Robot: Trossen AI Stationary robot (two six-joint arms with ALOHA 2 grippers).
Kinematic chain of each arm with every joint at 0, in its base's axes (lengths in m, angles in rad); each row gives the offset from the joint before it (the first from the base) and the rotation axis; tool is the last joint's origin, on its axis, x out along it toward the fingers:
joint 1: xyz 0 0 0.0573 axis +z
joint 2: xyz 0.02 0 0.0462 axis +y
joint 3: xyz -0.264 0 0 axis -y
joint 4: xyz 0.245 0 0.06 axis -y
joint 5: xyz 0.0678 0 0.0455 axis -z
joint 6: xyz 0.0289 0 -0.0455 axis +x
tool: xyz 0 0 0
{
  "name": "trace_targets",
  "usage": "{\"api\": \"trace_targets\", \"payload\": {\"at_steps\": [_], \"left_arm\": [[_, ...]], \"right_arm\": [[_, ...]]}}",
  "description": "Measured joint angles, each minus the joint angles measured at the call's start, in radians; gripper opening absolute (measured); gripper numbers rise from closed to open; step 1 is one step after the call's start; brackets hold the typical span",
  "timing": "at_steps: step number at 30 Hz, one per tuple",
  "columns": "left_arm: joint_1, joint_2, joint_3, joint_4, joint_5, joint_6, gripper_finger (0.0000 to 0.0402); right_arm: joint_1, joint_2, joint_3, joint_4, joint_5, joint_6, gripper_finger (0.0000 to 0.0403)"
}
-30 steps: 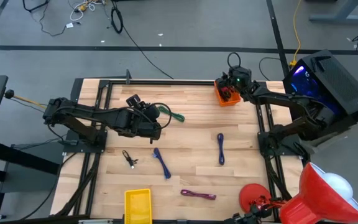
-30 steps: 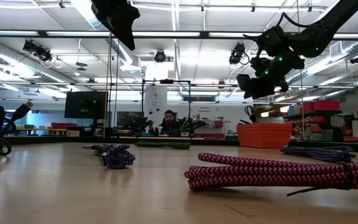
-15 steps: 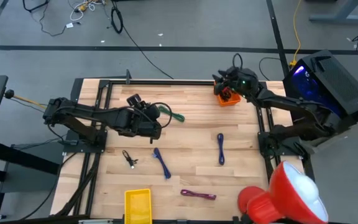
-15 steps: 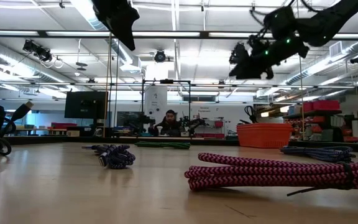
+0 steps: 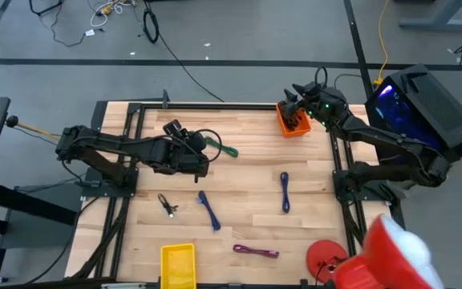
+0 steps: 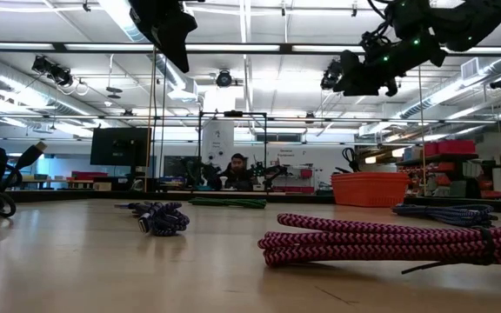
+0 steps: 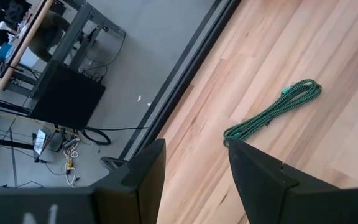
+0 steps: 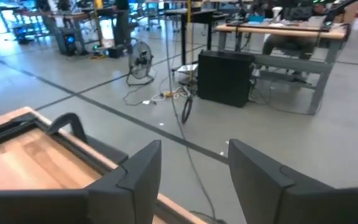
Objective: Pick & Place USB Port
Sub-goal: Put the black charger cable into the orange bin
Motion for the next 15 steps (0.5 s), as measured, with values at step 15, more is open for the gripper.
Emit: {"api": "trace_targets", "payload": {"at_steps": [15], "left_arm": [[0.0, 0.0, 0.0, -0.017, 0.0, 0.019, 0.0181]], "right_arm": [[0.153, -0.119, 0.0, -0.045, -0.394, -0.002, 0.0188]]}}
